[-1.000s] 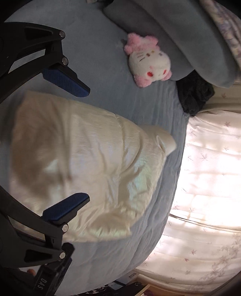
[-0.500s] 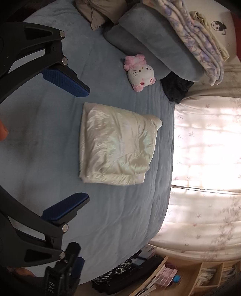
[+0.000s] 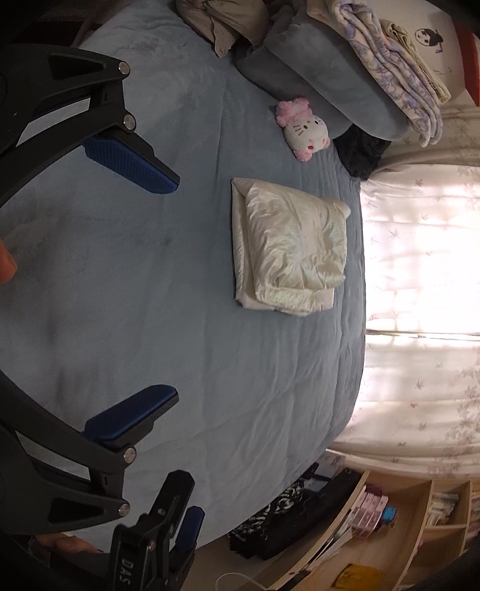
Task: Fold large clothes
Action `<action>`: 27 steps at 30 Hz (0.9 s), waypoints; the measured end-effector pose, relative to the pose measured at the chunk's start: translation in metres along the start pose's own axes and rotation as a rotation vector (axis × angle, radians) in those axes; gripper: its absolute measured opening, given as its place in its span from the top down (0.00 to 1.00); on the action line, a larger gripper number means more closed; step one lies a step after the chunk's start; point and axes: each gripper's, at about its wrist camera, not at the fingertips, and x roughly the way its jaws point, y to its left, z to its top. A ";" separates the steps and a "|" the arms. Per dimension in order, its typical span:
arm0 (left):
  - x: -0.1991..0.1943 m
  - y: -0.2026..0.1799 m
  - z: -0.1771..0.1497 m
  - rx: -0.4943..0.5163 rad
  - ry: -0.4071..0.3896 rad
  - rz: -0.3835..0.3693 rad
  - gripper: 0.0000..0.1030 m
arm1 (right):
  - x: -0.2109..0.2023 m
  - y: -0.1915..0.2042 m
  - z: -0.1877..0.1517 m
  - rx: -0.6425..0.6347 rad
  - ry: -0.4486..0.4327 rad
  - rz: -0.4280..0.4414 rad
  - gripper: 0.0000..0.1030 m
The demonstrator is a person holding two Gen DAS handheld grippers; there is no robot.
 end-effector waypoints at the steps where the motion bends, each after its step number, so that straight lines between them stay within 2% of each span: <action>1: -0.004 -0.004 -0.005 0.008 0.000 0.010 0.00 | -0.006 -0.006 -0.011 0.010 -0.003 0.000 0.02; 5: -0.024 -0.024 -0.036 0.036 -0.010 0.033 0.00 | -0.027 -0.026 -0.053 0.060 -0.010 -0.014 0.02; 8: -0.029 -0.032 -0.054 0.021 -0.005 0.026 0.00 | -0.041 -0.036 -0.077 0.094 -0.013 -0.009 0.02; 13: -0.034 -0.040 -0.075 -0.003 -0.007 0.019 0.00 | -0.073 -0.040 -0.113 0.053 -0.072 -0.110 0.01; 16: -0.039 -0.042 -0.085 -0.018 -0.010 0.001 0.00 | -0.088 -0.043 -0.129 0.041 -0.091 -0.127 0.01; 23: -0.045 -0.041 -0.089 -0.012 -0.026 0.013 0.01 | -0.104 -0.045 -0.150 0.030 -0.086 -0.129 0.01; 27: -0.045 -0.039 -0.091 -0.016 -0.020 0.010 0.01 | -0.099 -0.048 -0.144 0.037 -0.082 -0.121 0.01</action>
